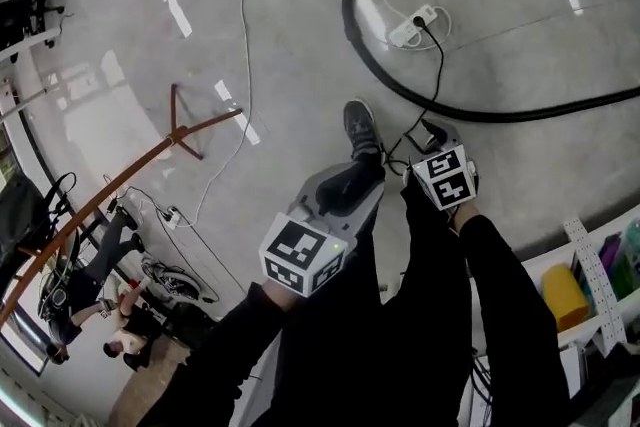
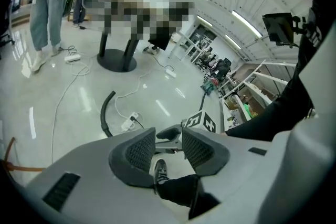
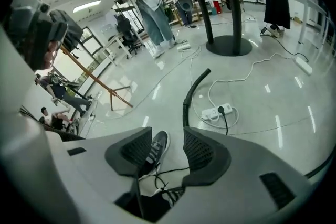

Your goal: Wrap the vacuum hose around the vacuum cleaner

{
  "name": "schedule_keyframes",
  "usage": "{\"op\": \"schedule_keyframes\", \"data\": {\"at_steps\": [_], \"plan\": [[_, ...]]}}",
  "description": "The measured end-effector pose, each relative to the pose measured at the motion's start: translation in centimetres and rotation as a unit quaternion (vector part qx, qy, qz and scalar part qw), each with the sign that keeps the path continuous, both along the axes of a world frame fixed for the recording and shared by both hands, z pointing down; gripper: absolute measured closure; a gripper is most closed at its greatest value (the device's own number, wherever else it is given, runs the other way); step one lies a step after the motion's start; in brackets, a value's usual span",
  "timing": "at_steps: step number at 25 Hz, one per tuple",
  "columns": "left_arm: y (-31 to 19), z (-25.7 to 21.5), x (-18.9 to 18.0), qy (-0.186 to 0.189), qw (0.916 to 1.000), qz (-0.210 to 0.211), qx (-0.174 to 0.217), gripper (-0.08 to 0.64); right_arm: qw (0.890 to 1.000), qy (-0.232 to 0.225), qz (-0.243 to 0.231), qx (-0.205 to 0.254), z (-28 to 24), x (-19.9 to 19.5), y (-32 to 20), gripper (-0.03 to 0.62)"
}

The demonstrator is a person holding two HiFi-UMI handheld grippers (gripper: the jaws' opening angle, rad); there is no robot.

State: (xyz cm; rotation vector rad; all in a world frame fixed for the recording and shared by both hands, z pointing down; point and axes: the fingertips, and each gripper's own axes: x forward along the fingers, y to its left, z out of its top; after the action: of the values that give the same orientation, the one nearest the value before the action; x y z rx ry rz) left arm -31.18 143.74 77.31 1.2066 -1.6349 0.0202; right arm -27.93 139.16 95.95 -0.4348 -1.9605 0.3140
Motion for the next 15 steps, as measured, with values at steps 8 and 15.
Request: {"op": "schedule_keyframes", "data": {"at_steps": [8,15], "plan": [[1.3,15.6,-4.2,-0.031,0.9961,0.064,-0.052,0.39,0.995,0.049,-0.058,0.065,16.2,-2.0,3.3,0.406],[-0.5,22.9,-8.1,-0.041,0.9977,0.045,-0.029,0.39,0.985,0.098,-0.112,0.092,29.3,-0.8,2.7,0.37]]}}
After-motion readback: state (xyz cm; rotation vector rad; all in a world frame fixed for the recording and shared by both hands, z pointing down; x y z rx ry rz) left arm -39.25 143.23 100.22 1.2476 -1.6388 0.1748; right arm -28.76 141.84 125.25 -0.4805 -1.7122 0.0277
